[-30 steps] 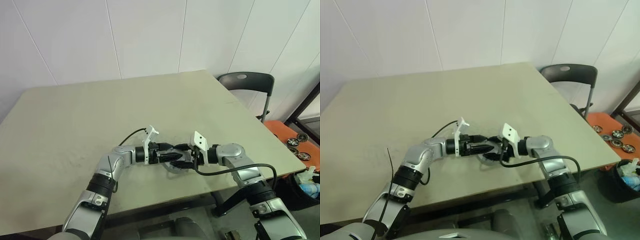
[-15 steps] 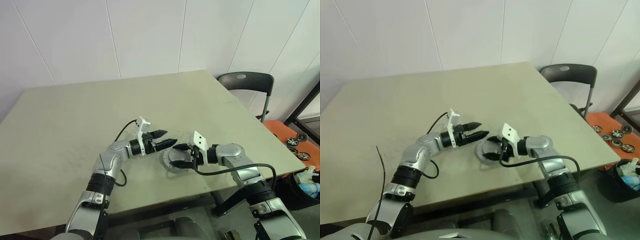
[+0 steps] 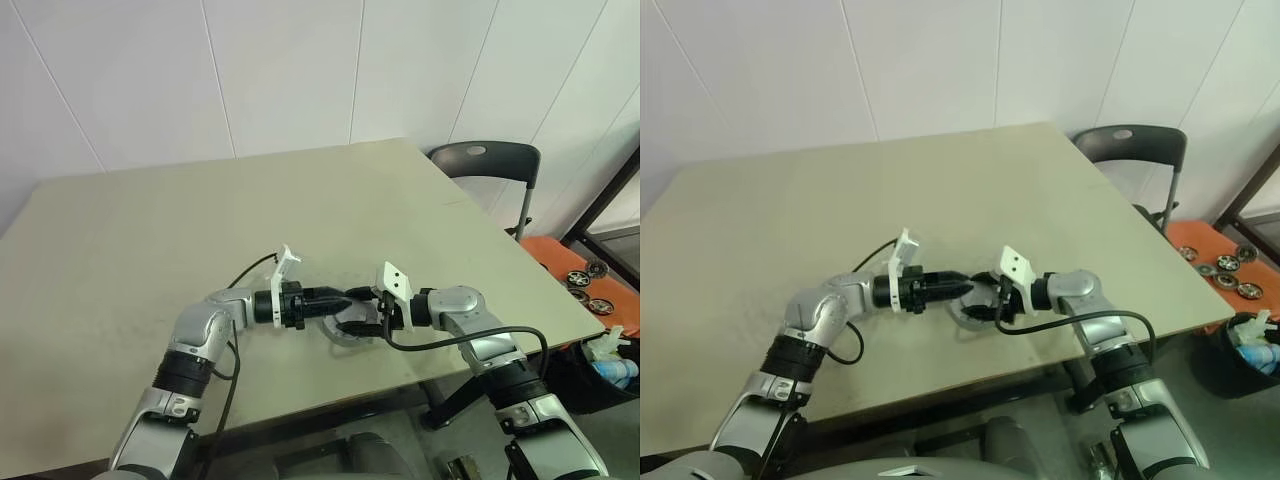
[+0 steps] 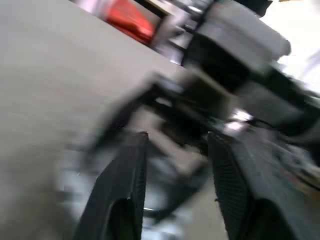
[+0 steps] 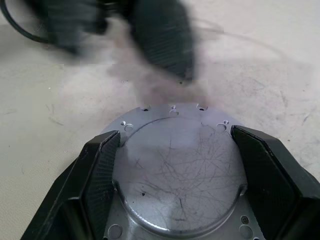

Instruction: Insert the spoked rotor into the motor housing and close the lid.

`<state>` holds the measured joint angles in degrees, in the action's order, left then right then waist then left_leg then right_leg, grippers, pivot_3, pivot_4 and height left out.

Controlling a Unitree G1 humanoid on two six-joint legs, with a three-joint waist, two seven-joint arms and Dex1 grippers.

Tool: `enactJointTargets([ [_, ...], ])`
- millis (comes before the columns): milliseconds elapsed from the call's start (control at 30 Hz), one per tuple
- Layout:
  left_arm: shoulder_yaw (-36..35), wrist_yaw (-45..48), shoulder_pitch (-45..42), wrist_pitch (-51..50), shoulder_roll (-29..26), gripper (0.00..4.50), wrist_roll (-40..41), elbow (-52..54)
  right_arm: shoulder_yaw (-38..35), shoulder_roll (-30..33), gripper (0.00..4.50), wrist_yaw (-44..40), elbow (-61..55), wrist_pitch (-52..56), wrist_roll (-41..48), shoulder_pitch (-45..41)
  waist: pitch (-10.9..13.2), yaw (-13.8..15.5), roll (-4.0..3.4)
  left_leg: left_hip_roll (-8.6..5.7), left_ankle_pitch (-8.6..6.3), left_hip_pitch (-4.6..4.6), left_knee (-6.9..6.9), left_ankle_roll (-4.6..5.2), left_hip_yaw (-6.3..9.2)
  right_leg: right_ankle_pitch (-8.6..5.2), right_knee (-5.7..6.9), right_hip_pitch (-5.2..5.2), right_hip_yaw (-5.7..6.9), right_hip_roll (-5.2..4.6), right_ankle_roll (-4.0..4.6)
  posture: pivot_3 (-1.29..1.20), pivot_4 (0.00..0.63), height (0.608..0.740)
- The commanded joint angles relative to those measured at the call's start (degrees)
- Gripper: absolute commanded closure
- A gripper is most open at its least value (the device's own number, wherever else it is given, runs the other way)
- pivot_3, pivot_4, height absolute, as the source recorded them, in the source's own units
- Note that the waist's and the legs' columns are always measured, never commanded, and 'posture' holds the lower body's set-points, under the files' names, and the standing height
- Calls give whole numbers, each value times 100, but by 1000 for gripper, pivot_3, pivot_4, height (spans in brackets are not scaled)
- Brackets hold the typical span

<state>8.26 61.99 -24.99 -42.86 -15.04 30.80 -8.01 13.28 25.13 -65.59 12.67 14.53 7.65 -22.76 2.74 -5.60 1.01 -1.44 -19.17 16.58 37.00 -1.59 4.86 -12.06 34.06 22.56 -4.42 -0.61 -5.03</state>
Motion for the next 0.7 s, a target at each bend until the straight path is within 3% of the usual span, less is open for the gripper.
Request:
enactJointTargets([
  [33,-122,-30,-126,32,25,2842,133,99,295,-109,1306,18,175,86,-110,60,0,1,-1,0,0,-1,0,0,0,0,0,0,0,0,0,0,0,740],
  [167,20,-297,-212,109,92,3993,-138,-81,300,-123,1306,25,175,88,-118,57,1,1,0,0,0,-2,0,0,2,0,0,0,2,1,1,0,0,740],
  [467,353,-454,-171,686,219,3993,-651,-348,278,-93,1306,43,124,104,-114,103,1,-3,0,0,0,-1,-1,0,0,-1,-2,1,2,2,1,0,0,740],
  [700,862,-731,-216,1431,84,3993,-1568,-914,270,-67,1306,67,98,89,-115,145,0,8,2,0,0,-4,0,-1,1,-2,-7,-7,2,0,3,0,0,740],
])
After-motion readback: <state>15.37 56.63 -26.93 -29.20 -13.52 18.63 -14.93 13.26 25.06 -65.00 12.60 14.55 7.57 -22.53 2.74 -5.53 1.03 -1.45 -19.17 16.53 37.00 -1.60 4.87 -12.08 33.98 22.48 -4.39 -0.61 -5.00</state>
